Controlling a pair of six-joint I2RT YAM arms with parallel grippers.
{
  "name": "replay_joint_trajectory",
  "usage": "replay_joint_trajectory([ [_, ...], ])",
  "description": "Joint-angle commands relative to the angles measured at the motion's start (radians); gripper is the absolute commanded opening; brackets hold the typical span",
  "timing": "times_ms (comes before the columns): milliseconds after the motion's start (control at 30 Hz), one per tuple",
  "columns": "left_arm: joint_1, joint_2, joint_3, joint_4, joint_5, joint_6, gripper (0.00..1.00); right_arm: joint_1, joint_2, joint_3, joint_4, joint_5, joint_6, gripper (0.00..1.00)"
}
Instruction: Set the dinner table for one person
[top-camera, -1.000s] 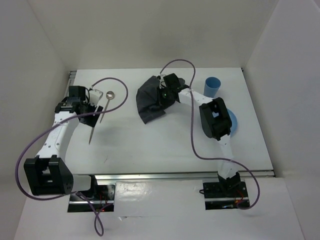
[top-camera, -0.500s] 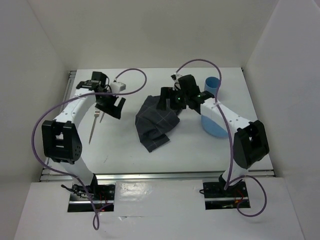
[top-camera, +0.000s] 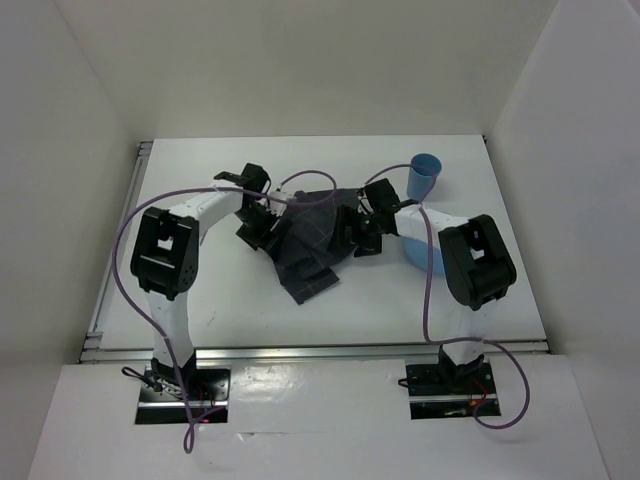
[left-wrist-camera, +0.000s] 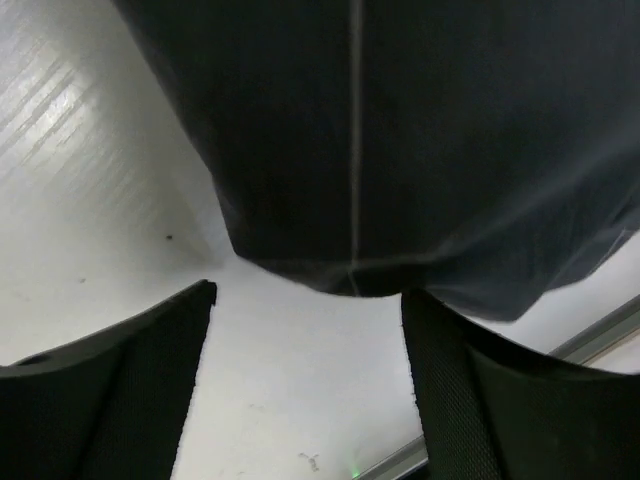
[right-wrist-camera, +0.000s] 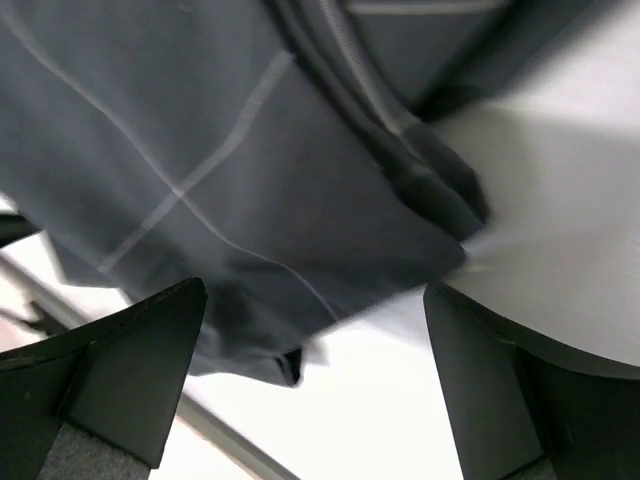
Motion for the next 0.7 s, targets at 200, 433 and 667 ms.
replay_joint_trajectory([
  [200, -0.006, 0.154, 0.164, -0.017, 0.138, -0.036, 0.01, -0.013, -0.024, -0.088, 0.196, -0.077, 0.008, 0.45],
  [433, 0.017, 0.024, 0.361, -0.017, -0.099, -0.045, 0.00, -0.048, -0.087, -0.005, 0.077, 0.020, -0.046, 0.64],
  [667, -0.062, -0.068, 0.596, -0.212, -0.136, 0.144, 0.00, -0.158, -0.271, 0.029, -0.054, 0.235, -0.031, 0.82],
])
